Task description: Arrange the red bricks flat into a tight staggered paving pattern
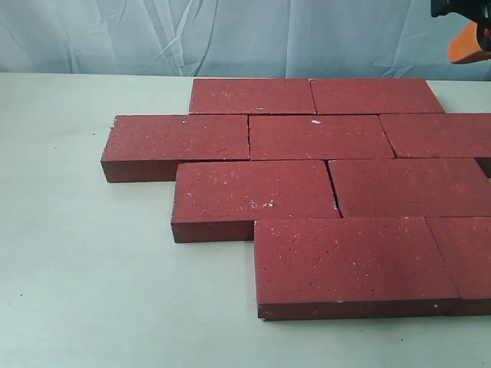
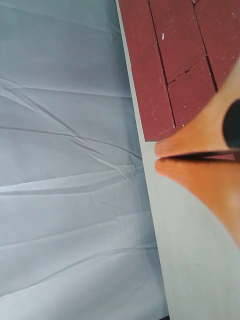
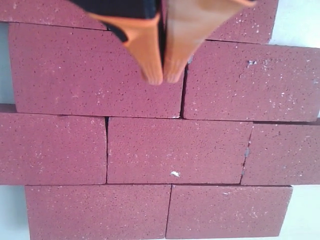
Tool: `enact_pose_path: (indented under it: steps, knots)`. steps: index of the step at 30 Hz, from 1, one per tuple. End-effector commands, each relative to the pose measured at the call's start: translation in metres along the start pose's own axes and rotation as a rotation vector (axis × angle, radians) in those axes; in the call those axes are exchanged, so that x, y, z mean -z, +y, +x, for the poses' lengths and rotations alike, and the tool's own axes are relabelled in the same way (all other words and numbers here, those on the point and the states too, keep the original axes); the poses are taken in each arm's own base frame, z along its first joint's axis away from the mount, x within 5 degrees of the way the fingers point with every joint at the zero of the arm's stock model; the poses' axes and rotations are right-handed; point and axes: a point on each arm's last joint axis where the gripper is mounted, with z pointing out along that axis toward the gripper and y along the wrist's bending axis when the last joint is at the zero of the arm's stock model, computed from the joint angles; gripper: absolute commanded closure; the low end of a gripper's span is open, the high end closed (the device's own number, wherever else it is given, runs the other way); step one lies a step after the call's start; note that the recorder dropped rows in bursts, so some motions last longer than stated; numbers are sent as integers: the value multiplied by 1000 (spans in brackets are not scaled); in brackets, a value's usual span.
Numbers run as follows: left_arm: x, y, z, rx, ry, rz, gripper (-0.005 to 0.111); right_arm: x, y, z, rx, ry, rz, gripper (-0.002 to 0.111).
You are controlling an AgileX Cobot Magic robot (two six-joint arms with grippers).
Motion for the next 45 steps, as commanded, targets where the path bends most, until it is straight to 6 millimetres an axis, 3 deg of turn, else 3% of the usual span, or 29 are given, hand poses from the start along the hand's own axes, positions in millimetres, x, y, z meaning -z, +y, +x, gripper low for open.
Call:
enact_pose_path:
  steps: [1, 9, 16, 21, 27, 41, 45]
  knots:
    - [2, -1, 1, -2, -5, 5, 107, 1, -1, 1, 0, -8, 3, 109]
    - [2, 0, 1, -23, 2, -9, 107, 1, -1, 0, 0, -13, 2, 109]
    - [-6, 7, 27, -28, 63, -67, 107, 1, -1, 0, 0, -13, 2, 109]
    - [-8, 14, 62, -21, 112, -128, 107, 1, -1, 0, -2, -13, 1, 109]
    - [-7, 18, 101, -26, 47, -187, 107, 1, -1, 0, -2, -13, 1, 109]
    - [-3, 16, 215, 1, 18, -224, 107, 1, -1, 1, -1, -8, 1, 109]
    - [4, 12, 228, 30, -16, -203, 107, 1, -1, 1, -1, -8, 1, 109]
